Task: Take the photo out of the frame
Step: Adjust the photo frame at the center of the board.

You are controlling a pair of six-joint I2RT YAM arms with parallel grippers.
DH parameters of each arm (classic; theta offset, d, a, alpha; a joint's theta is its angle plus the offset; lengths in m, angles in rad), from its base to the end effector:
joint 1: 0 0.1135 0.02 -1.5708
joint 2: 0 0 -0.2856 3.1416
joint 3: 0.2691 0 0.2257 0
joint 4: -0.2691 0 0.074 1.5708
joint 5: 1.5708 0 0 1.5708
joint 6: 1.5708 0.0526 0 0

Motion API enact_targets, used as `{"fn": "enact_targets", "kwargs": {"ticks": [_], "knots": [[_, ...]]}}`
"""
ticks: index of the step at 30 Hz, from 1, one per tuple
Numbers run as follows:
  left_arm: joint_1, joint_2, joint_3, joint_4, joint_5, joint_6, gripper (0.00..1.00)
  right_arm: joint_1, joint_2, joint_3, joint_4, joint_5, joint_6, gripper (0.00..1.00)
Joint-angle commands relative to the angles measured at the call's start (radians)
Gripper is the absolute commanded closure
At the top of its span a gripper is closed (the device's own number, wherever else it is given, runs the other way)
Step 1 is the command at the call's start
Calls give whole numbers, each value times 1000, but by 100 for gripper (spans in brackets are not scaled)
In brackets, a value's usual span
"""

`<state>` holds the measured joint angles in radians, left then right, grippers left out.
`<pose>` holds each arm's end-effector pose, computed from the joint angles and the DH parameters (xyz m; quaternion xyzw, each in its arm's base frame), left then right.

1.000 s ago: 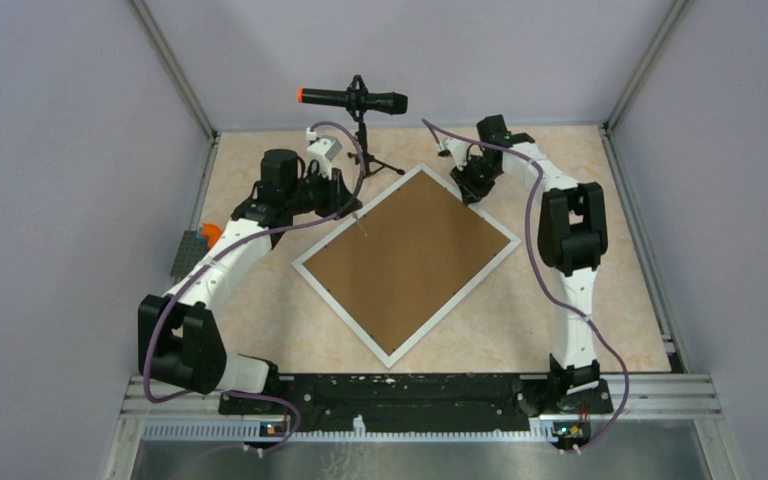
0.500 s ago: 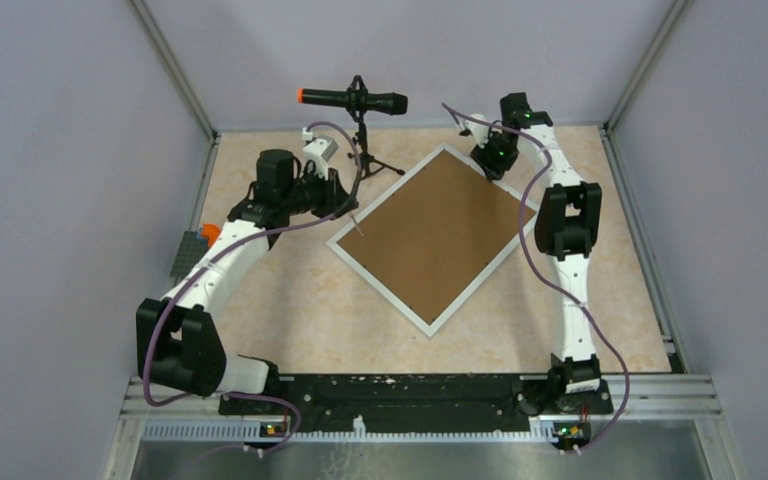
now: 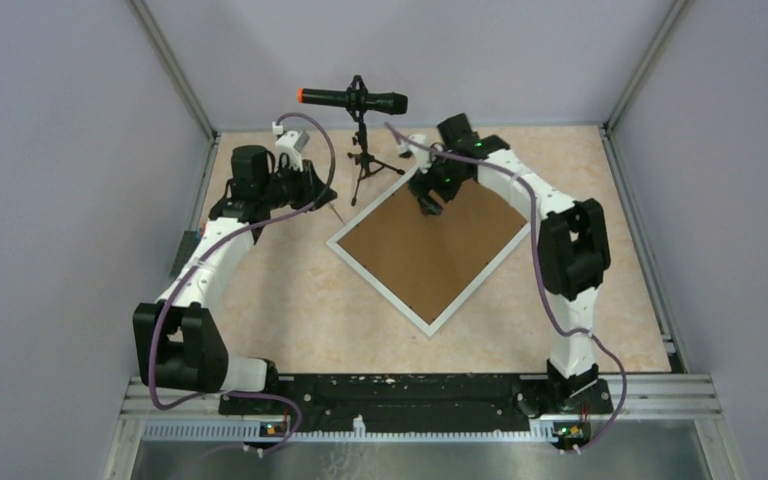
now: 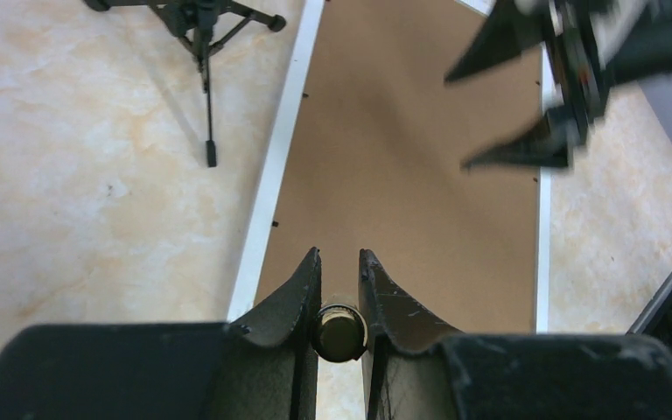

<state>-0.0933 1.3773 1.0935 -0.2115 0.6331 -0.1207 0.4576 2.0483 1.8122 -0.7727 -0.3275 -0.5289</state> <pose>0.2890 -0.0583 0.3351 0.1483 0.8183 -0.3178 0.4554 0.3898 0.2108 0.2698 -0.4886 0.8135 0.1468 0.2790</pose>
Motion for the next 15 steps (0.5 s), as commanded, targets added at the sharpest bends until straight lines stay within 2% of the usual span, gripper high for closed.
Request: {"fn": "enact_targets", "kwargs": {"ticks": [1, 6, 15], "knots": [[61, -54, 34, 27, 24, -33, 100, 171, -89, -136, 125, -16, 186, 24], [188, -84, 21, 26, 52, -69, 100, 337, -63, -155, 191, 39, 295, 26], [347, -98, -6, 58, 127, -76, 100, 501, 7, -207, 252, 120, 330, 31]]}}
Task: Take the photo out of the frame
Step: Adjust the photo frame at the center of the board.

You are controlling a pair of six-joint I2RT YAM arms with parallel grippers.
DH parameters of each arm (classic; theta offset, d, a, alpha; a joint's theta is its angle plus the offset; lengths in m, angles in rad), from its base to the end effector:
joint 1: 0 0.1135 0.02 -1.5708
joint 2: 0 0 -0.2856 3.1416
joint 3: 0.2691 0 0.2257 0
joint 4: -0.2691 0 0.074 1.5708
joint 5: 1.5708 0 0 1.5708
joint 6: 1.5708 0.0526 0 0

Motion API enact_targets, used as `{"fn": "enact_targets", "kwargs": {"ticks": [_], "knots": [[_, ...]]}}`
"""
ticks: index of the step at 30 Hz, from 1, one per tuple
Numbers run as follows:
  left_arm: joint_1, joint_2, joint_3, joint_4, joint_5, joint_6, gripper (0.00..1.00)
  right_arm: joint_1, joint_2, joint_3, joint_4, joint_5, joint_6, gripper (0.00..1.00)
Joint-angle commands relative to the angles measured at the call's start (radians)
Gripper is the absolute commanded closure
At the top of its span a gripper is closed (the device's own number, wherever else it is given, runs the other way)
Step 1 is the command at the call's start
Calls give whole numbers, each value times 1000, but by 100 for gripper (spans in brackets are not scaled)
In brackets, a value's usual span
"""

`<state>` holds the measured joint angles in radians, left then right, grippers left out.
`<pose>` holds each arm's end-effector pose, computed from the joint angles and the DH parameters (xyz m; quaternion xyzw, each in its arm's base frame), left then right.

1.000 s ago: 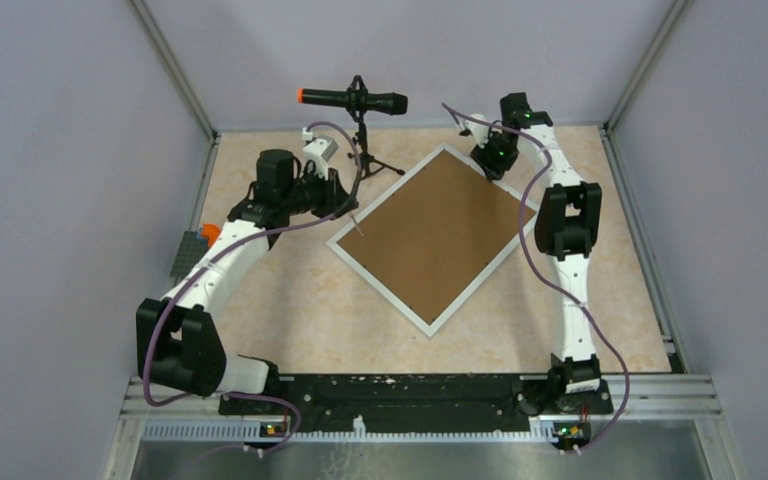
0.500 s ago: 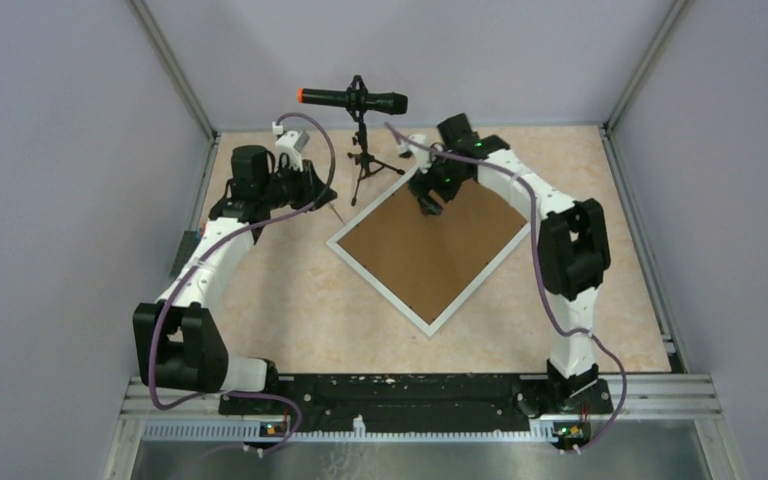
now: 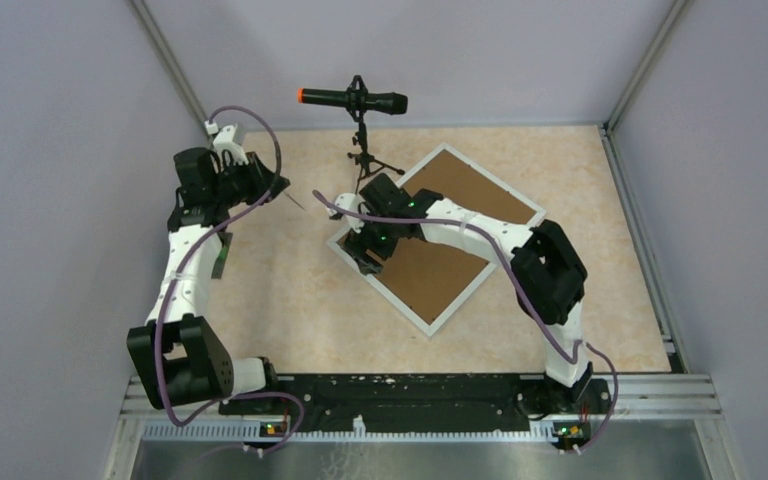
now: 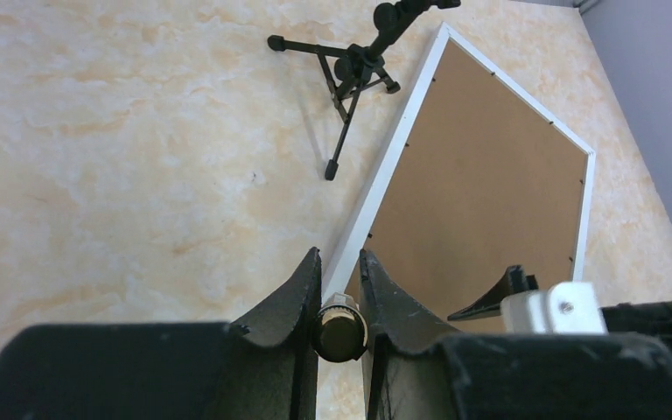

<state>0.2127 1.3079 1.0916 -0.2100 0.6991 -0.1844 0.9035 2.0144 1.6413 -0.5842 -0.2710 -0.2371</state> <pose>0.2761 0.0250 0.3540 0.0260 0.8109 -0.2807 0.5128 0.2605 0.3534 0.2461 -0.5443 0.7731 0.2195 0.2406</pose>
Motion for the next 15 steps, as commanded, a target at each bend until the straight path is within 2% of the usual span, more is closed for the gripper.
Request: {"fn": "enact_targets", "kwargs": {"ticks": [1, 4, 7, 11, 15], "knots": [[52, -24, -4, 60, 71, -15, 100, 61, 50, -48, 73, 76, 38, 31], [69, -18, -8, 70, 98, -21, 100, 86, 85, -70, 99, 113, 31, 34], [73, -18, -15, 78, 117, -13, 100, 101, 119, -75, 92, 143, -9, 41], [74, -20, -19, 91, 135, 1, 100, 120, 105, -144, 71, 129, -81, 61], [75, -4, -24, 104, 150, 1, 100, 127, 2, -312, 30, 77, -199, 72]]}}
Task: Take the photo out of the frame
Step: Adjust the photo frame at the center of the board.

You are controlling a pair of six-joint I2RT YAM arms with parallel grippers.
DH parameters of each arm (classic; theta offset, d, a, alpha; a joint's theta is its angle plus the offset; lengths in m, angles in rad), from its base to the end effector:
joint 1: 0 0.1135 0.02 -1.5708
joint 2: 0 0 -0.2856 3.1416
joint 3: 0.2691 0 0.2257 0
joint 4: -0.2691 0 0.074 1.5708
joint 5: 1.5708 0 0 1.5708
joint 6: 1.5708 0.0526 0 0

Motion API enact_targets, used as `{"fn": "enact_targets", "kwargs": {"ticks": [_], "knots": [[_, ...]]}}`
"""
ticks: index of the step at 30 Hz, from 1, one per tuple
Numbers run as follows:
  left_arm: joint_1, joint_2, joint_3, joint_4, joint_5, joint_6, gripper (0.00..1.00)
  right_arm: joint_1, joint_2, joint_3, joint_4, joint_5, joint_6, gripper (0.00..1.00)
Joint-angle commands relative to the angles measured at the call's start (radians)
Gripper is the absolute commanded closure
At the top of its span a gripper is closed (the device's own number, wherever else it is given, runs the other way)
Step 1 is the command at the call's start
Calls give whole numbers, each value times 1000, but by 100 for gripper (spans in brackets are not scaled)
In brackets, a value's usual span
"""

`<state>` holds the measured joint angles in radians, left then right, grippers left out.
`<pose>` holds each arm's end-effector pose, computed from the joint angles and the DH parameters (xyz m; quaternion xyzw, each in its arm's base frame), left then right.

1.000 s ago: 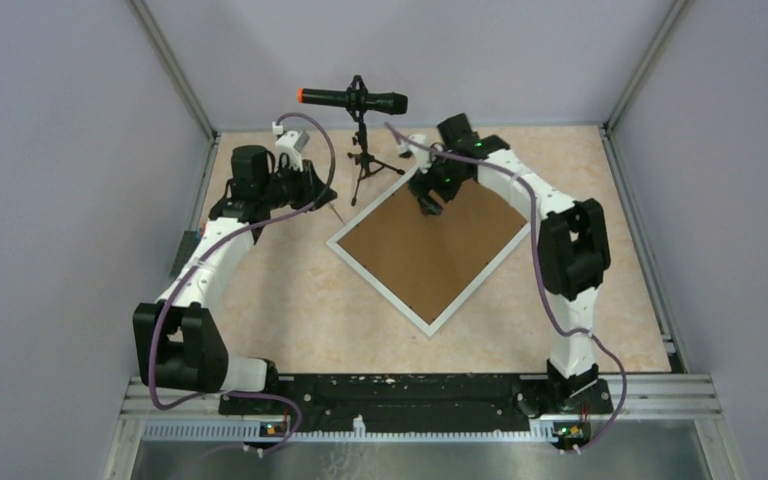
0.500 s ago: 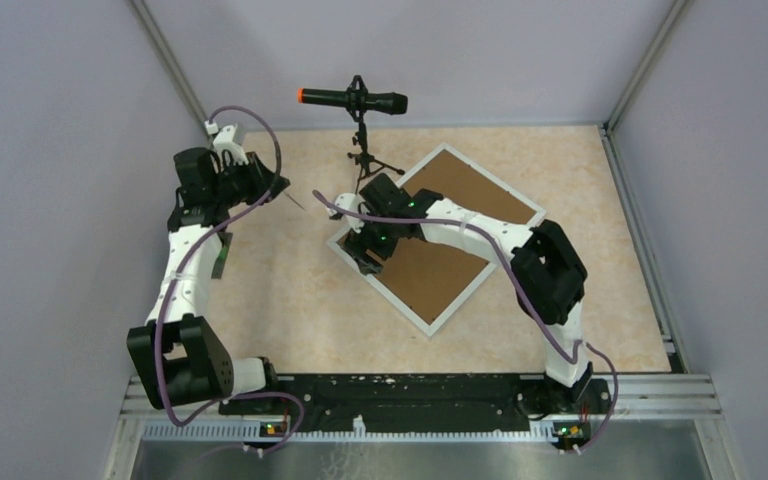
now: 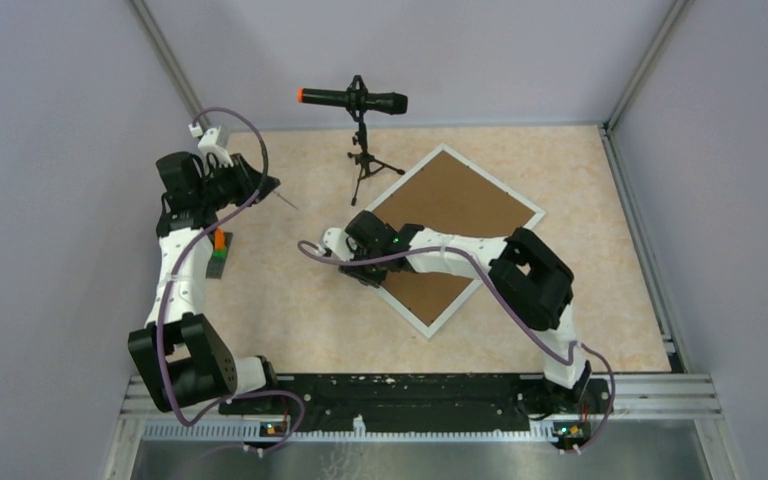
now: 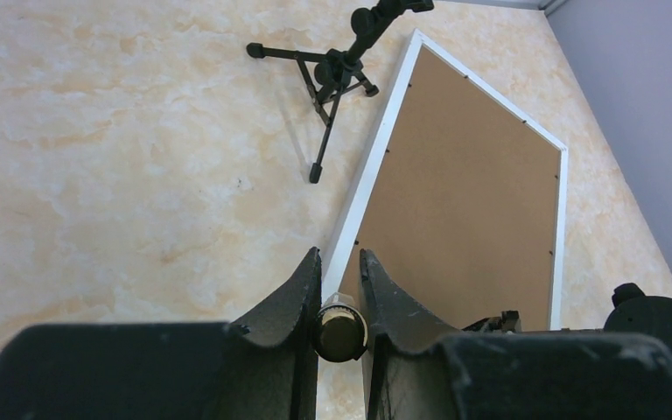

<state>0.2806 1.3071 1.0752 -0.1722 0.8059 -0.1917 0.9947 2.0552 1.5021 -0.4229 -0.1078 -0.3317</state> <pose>0.2725 0.0390 0.3542 0.0304 0.7970 -0.3044 0.5207 0.2352 0.3724 0.1984 -0.6002 0.7426 0.1439 0.2599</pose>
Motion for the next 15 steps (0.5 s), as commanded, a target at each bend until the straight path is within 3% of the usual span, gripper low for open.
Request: {"fn": "enact_targets", "kwargs": {"ticks": [1, 7, 9, 12, 15], "knots": [[6, 3, -7, 74, 54, 8, 100, 36, -76, -229, -147, -98, -142, 73], [-4, 38, -19, 104, 140, -6, 100, 35, -360, -561, -258, -176, -372, 72], [-17, 36, -30, 92, 145, 14, 100, 33, -457, -628, -286, -184, -404, 62], [-44, 21, -52, 80, 147, 45, 100, -7, -553, -557, -312, -211, -355, 38], [-75, 15, -51, 45, 151, 89, 100, -175, -546, -363, -338, -292, -222, 29]]}}
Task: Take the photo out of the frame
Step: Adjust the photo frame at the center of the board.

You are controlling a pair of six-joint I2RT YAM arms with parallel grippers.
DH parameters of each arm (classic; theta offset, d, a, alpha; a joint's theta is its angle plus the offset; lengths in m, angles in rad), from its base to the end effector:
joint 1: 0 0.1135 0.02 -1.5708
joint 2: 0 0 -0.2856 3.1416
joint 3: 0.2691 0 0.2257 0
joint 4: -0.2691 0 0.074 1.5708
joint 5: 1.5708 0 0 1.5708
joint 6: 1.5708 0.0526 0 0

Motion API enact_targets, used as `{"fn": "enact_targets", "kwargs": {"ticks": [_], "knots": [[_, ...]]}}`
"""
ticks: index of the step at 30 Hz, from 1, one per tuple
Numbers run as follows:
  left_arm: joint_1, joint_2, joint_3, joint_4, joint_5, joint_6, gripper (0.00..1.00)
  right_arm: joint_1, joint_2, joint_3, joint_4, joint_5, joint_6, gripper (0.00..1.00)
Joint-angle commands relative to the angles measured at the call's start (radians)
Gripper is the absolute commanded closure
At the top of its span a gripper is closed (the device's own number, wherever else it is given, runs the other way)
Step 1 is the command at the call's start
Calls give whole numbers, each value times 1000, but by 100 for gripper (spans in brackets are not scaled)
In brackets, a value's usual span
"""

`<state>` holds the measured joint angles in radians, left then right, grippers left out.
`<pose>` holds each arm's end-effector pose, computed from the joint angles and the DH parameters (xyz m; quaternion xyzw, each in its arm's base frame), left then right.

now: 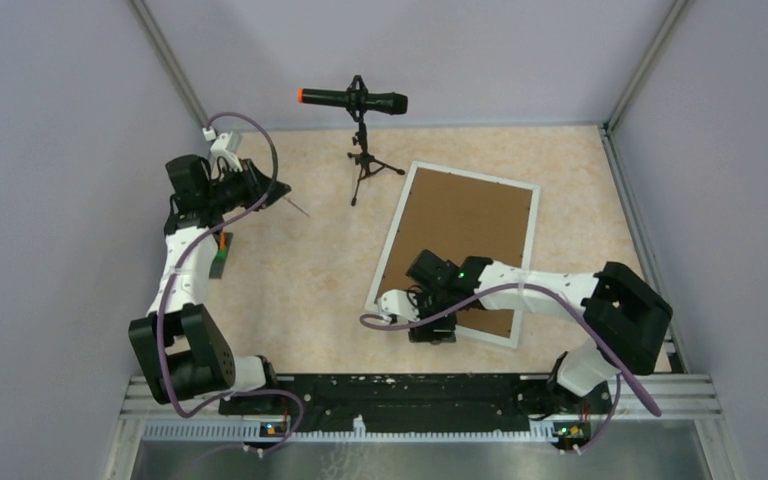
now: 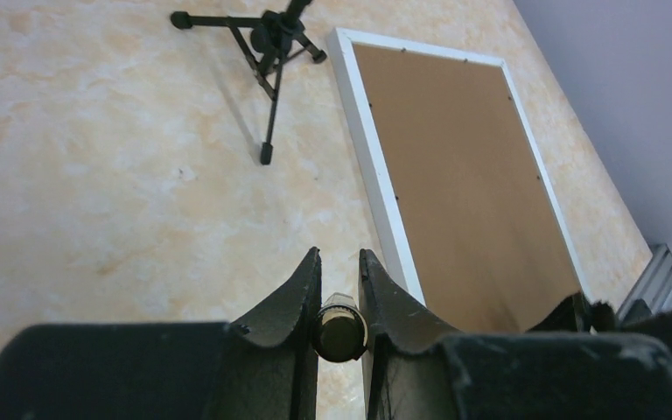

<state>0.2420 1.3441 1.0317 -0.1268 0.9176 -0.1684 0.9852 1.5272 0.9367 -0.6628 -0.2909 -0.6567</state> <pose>0.2791 0.0259 0.3370 0.0782 0.7894 -0.3559 0.4941 0.1314 0.2255 0.2094 -0.7306 0.6491 0.1668 0.1309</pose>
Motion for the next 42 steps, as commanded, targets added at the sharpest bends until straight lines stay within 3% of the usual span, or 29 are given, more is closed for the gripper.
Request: {"fn": "enact_targets", "kwargs": {"ticks": [1, 5, 9, 15, 21, 25, 28, 34, 42], "knots": [[-49, -24, -6, -16, 39, 97, 100, -236, 18, 273, -131, -152, 137, 27], [-114, -34, -12, -51, 25, 160, 100, -520, 101, 424, -212, -212, 251, 26], [-181, -29, -7, -50, 1, 198, 100, -779, 194, 497, -226, -125, 321, 26], [-220, 1, 24, -26, -30, 172, 100, -979, 276, 540, -118, 76, 495, 28], [-222, 20, 50, -34, -56, 171, 100, -1051, 394, 578, -58, 138, 506, 30], [-223, 22, 63, -41, -66, 174, 100, -1062, 473, 597, -28, 95, 478, 35], [-227, 29, 69, -48, -66, 183, 100, -1061, 519, 599, -28, 2, 451, 44], [-239, 29, 74, -59, -75, 191, 100, -994, 497, 464, 4, -75, 399, 65], [-281, 35, 73, -56, -101, 172, 100, -901, 467, 338, 33, -111, 507, 72]]}}
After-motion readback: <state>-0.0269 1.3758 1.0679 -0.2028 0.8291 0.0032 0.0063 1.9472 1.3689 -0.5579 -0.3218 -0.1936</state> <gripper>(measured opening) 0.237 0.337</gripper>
